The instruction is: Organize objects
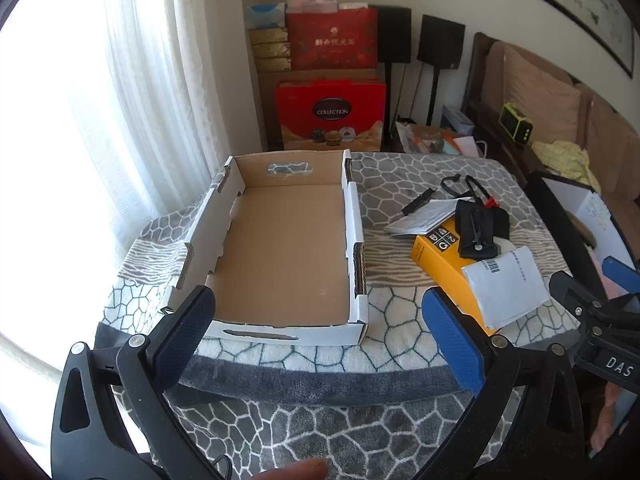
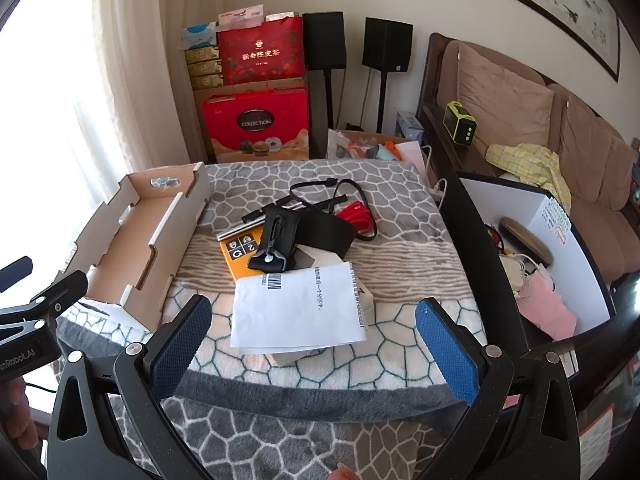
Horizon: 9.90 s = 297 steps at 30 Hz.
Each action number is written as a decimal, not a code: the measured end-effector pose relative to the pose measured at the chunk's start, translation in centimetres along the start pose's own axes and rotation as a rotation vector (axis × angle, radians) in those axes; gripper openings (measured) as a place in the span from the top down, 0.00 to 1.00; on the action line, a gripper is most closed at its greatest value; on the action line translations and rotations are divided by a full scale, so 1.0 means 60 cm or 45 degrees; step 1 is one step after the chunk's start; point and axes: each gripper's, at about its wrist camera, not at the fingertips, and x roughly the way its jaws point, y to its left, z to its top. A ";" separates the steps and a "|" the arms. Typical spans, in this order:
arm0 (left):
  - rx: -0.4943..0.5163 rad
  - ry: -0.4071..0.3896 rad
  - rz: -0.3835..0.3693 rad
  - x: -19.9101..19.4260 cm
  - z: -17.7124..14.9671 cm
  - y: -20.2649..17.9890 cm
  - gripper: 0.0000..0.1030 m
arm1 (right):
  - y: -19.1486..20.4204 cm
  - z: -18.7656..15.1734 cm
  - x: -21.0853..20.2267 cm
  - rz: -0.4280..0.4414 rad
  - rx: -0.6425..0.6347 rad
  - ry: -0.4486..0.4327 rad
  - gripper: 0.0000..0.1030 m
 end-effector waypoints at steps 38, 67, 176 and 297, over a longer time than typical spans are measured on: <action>-0.010 0.003 0.001 0.003 0.000 0.001 0.00 | 0.000 0.000 -0.001 0.013 -0.007 -0.004 0.00; -0.038 0.030 0.088 0.031 0.011 0.042 0.00 | -0.011 0.008 0.011 0.009 0.000 0.001 0.00; 0.028 0.324 -0.088 0.245 -0.011 0.203 0.88 | 0.046 -0.008 0.090 0.469 -0.137 0.175 0.91; -0.101 0.327 -0.182 0.226 -0.009 0.221 0.89 | 0.141 0.132 0.148 0.463 -0.313 0.353 0.59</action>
